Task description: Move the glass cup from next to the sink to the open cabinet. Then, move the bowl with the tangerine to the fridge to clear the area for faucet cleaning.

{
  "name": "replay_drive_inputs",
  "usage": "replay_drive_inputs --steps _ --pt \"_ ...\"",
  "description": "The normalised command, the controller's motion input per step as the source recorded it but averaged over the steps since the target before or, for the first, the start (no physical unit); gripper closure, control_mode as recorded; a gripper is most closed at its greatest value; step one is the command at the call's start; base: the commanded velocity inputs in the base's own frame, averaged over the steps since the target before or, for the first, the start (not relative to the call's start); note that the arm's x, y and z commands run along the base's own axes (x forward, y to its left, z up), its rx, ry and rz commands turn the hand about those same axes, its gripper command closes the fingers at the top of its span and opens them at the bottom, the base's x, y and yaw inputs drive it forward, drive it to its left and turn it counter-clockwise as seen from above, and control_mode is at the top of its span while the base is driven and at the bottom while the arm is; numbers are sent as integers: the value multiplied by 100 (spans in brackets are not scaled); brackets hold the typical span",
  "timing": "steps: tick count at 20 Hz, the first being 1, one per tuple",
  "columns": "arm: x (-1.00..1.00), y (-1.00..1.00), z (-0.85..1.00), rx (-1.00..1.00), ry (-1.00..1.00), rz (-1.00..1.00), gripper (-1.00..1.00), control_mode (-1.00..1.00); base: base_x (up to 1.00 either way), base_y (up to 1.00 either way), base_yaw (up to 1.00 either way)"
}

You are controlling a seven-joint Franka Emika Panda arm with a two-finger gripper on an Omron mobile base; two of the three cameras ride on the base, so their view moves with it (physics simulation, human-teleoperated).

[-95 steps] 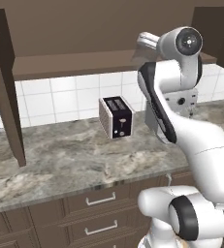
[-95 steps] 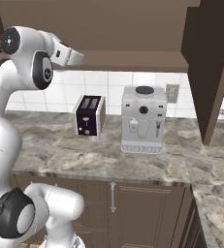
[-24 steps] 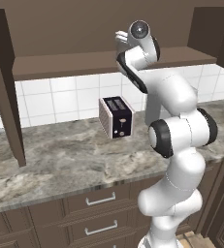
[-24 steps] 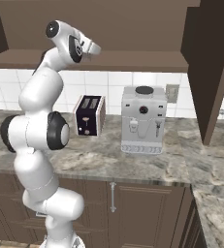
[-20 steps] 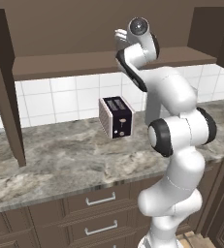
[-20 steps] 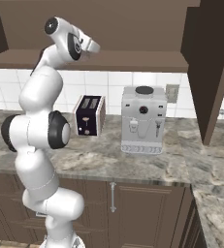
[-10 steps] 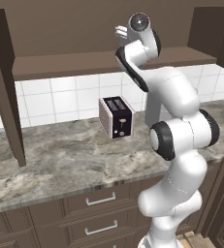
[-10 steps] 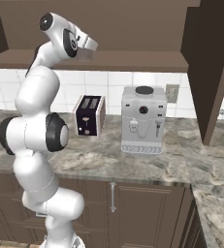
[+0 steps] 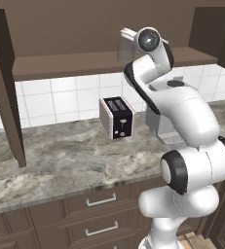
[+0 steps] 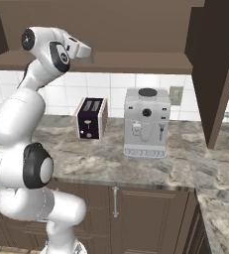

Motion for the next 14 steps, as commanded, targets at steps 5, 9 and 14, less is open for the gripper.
replay_drive_inputs --steps 5,9,14 --pt "-100 0 -28 -4 -13 0 -100 -100 0 0 0" --pt "-100 0 -84 -12 0 0 -100 -100 0 0 0" --pt "-100 0 -100 -12 0 0 -100 -100 0 0 0"
